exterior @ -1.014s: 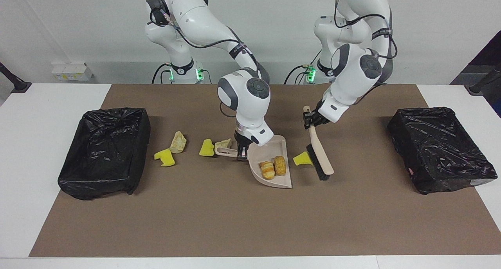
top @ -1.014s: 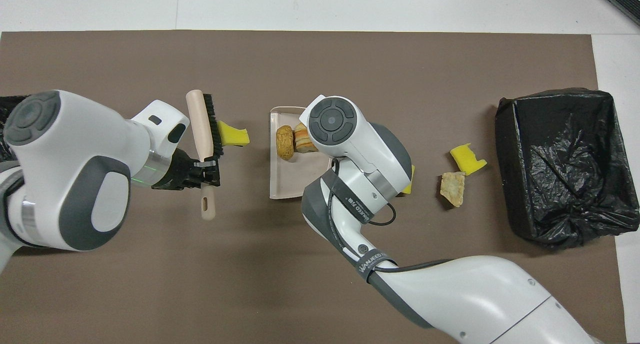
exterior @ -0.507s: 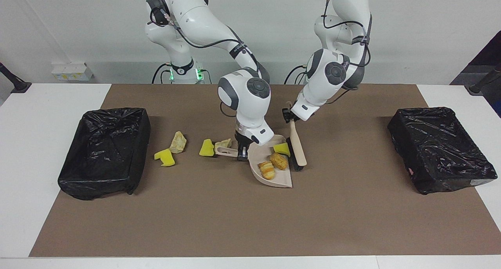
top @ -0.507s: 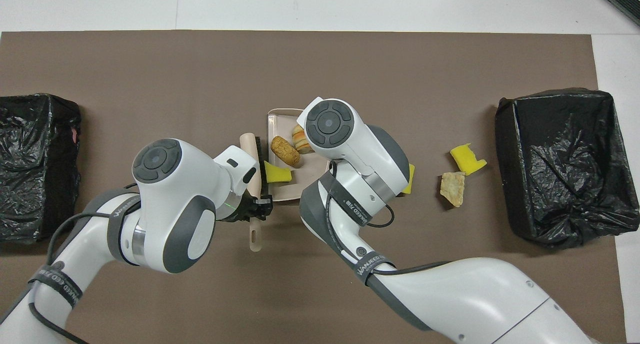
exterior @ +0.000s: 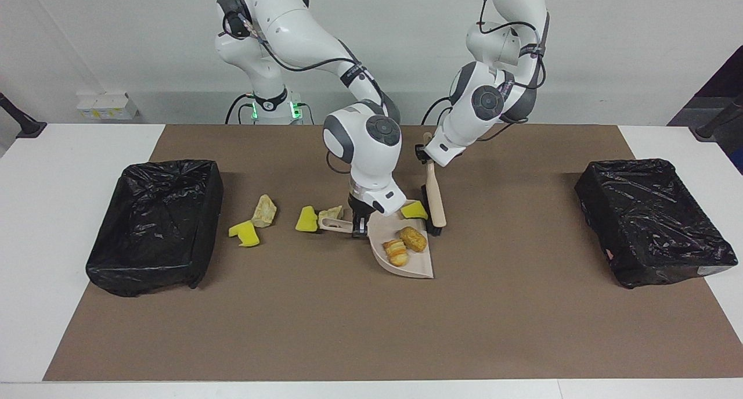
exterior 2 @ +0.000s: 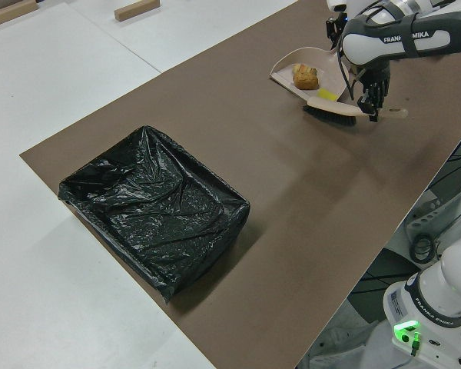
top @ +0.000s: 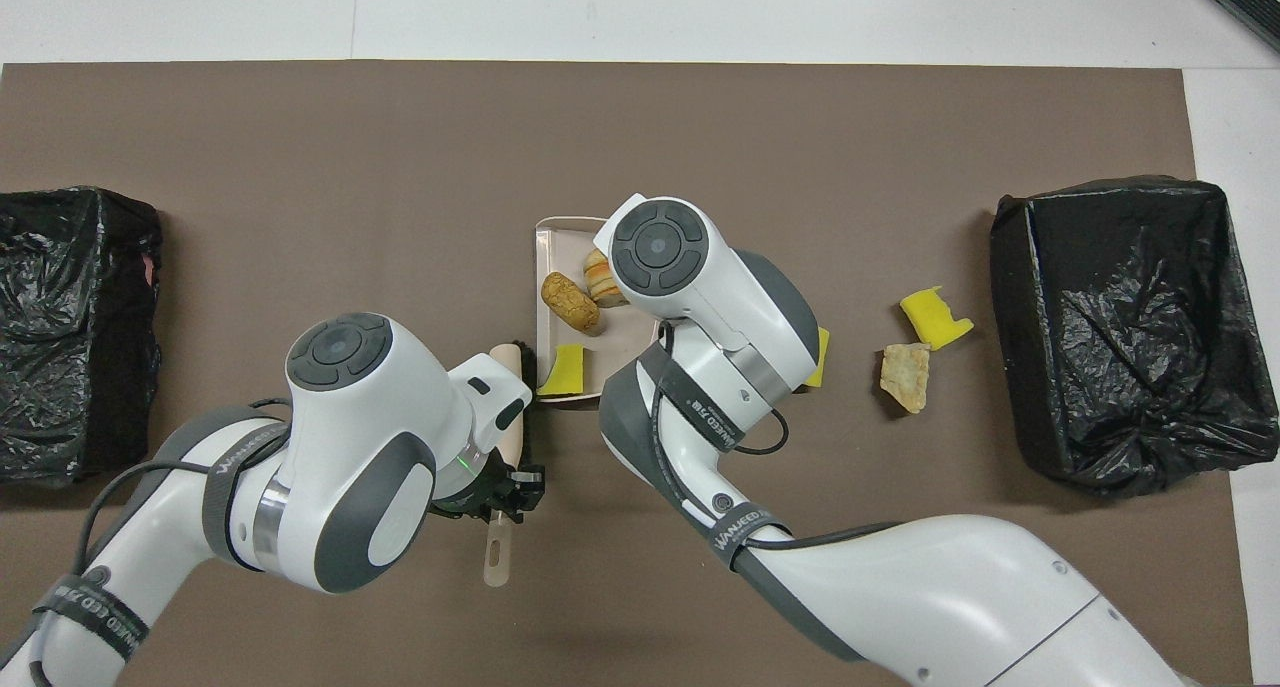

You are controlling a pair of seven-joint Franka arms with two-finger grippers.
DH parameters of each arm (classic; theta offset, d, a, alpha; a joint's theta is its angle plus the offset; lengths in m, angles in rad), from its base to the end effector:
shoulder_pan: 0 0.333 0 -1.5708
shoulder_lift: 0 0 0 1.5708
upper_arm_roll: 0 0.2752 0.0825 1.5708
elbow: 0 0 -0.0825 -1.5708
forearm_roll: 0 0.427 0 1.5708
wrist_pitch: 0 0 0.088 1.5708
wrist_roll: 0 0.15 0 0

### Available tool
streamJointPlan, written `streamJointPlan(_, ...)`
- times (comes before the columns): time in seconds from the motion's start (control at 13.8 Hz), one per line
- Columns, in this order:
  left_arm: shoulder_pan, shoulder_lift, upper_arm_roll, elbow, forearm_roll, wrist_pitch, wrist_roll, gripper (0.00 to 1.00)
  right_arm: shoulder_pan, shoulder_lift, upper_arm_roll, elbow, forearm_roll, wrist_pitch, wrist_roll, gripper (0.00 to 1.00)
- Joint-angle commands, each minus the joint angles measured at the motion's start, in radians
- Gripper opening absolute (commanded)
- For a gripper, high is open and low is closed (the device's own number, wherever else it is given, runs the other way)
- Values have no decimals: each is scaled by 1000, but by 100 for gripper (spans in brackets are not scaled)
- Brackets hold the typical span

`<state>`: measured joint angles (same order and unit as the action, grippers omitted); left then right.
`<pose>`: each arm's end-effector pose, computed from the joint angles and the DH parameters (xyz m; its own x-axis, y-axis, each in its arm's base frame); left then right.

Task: Sweep and dump trash in bin

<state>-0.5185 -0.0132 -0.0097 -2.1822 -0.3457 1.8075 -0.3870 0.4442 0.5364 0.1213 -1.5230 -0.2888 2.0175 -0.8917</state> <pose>0.4205 -0.2945 0.2717 0.8958 -0.0263 -0.4438 0.0310 -0.9921 0.1214 0.6186 0.3515 0.2505 0.0069 0.9838 -0.1789 0.9964 0.0083 0.0843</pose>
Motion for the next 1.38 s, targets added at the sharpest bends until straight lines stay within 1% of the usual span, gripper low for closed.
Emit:
streamJointPlan(0.0,-14,-33,8,-15,8,-82,5,0,-7,-30,6,-39,17,26,10,0)
streamJointPlan(0.14,-14,-36,8,19,40,-108,7,0,-12,-30,6,-39,17,26,13,0)
streamJointPlan(0.36,1,-48,19,82,44,-163,42,0,-18,-32,6,-39,17,20,14,0)
streamJointPlan(0.43,24,-71,20,105,42,-163,57,0,-21,-33,6,-39,17,20,13,0)
streamJointPlan(0.51,76,-86,20,145,42,-166,71,0,-21,-33,6,-39,17,20,13,0)
streamJointPlan(0.65,135,-74,20,238,39,-194,82,0,-22,-33,6,-40,17,23,13,0)
streamJointPlan(0.72,155,-67,20,255,37,-189,82,0,-22,-35,8,-46,17,27,13,0)
streamJointPlan(0.8,164,-62,20,259,31,-169,80,0,-22,-39,6,-51,17,29,13,0)
streamJointPlan(1.01,170,-42,22,266,30,-57,73,0,-22,-39,6,-51,17,29,14,0)
streamJointPlan(1.09,201,-45,22,259,31,-75,69,0,-22,-39,8,-51,17,29,14,0)
streamJointPlan(1.16,234,-60,22,231,33,-123,65,0,-22,-39,6,-52,17,29,14,0)
streamJointPlan(1.23,254,-86,27,201,37,-158,54,0,-22,-39,6,-52,17,32,5,0)
streamJointPlan(1.3,277,-112,27,153,40,-166,6,0,-22,-39,8,-54,17,32,-6,0)
